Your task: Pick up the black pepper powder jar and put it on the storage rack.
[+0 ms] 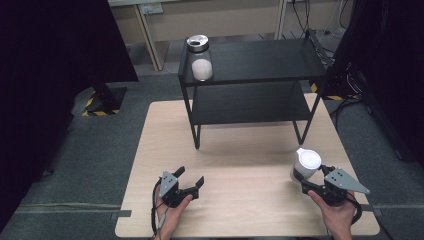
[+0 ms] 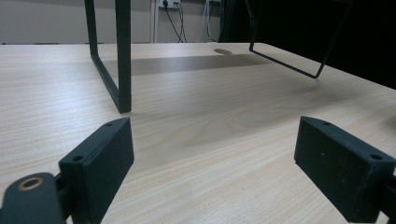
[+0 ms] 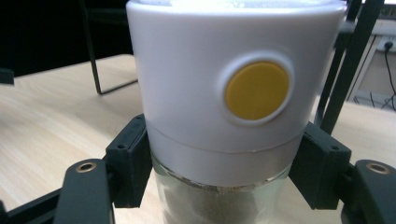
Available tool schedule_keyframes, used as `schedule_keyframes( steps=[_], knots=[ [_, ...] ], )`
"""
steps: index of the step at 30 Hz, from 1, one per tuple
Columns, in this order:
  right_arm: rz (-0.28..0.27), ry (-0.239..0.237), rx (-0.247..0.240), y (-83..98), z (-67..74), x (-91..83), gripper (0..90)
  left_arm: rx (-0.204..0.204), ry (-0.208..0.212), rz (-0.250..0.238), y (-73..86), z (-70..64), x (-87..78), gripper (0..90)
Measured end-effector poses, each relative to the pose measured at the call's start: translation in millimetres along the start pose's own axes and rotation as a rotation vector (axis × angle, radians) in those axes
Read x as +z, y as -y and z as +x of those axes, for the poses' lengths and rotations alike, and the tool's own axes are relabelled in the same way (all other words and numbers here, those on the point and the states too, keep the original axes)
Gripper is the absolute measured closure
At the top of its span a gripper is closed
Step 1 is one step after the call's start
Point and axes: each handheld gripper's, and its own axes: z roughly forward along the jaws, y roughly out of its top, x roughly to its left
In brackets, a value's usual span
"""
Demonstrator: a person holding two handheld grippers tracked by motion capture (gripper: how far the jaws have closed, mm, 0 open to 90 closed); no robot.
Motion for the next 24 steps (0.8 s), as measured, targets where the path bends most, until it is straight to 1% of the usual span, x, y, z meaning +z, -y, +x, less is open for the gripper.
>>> schedule_keyframes(
  steps=[10, 13, 16, 24],
  knots=[
    [-0.088, -0.006, -0.032, -24.2, 3.8, 1.5, 31.0, 0.0, 0.0, -0.001, 0.2, 0.2, -0.2, 11.2],
    [-0.104, -0.008, -0.038, -30.1, 4.2, 2.0, 31.0, -0.001, 0.0, -0.001, 0.1, 0.3, -0.2, 11.2],
    [-0.113, -0.011, -0.042, -33.9, 3.7, 3.1, 31.0, -0.003, 0.0, 0.0, 0.1, 0.4, -0.2, 11.2],
    [-0.129, -0.012, -0.039, -35.8, 4.2, 4.8, 31.0, -0.001, -0.001, 0.002, -0.3, 0.0, 0.2, 11.2]
  ],
)
